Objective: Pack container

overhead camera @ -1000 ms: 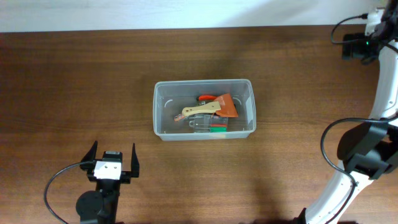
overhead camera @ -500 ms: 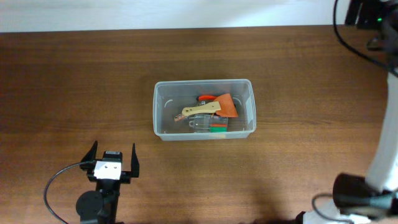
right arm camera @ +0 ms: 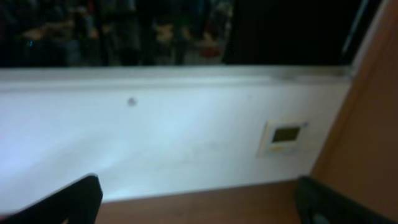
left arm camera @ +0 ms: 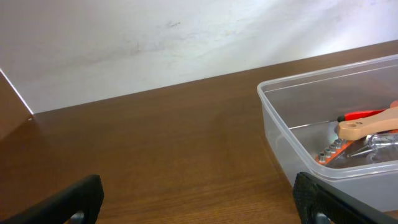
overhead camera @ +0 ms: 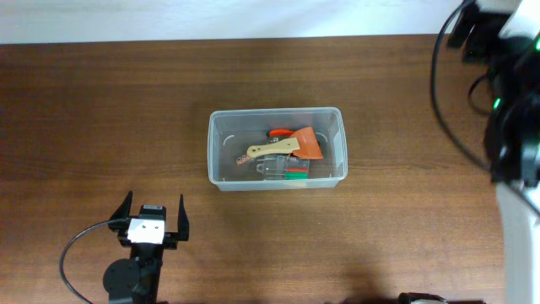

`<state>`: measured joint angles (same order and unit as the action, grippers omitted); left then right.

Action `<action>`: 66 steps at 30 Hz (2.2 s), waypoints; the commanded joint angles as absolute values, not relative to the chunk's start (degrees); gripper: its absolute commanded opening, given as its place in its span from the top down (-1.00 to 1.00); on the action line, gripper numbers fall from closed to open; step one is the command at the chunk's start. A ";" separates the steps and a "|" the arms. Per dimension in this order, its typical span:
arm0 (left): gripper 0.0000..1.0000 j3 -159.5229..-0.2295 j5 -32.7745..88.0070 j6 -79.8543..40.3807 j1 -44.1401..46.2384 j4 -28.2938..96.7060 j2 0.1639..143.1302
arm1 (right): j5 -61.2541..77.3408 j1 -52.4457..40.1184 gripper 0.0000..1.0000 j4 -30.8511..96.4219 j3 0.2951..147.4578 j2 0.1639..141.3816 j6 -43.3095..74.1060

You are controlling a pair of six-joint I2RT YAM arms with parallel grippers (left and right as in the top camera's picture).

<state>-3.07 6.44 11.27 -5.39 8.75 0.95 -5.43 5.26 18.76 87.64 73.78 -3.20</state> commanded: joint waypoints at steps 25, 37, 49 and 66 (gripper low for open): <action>-0.98 -2.48 6.20 10.57 -5.69 8.56 0.34 | 6.31 -0.01 -0.97 -15.03 27.35 22.06 -2.46; -0.99 -2.48 6.22 10.57 -5.69 8.56 0.34 | 7.60 -0.01 -0.97 -16.80 16.16 11.40 -2.46; -0.98 -2.48 6.20 10.57 -5.69 8.56 0.34 | 7.57 0.01 -0.97 -16.75 9.39 1.65 -2.48; -0.98 -2.48 6.22 10.55 -5.69 8.56 0.34 | 8.43 -0.01 -0.97 -16.32 0.25 0.19 -2.48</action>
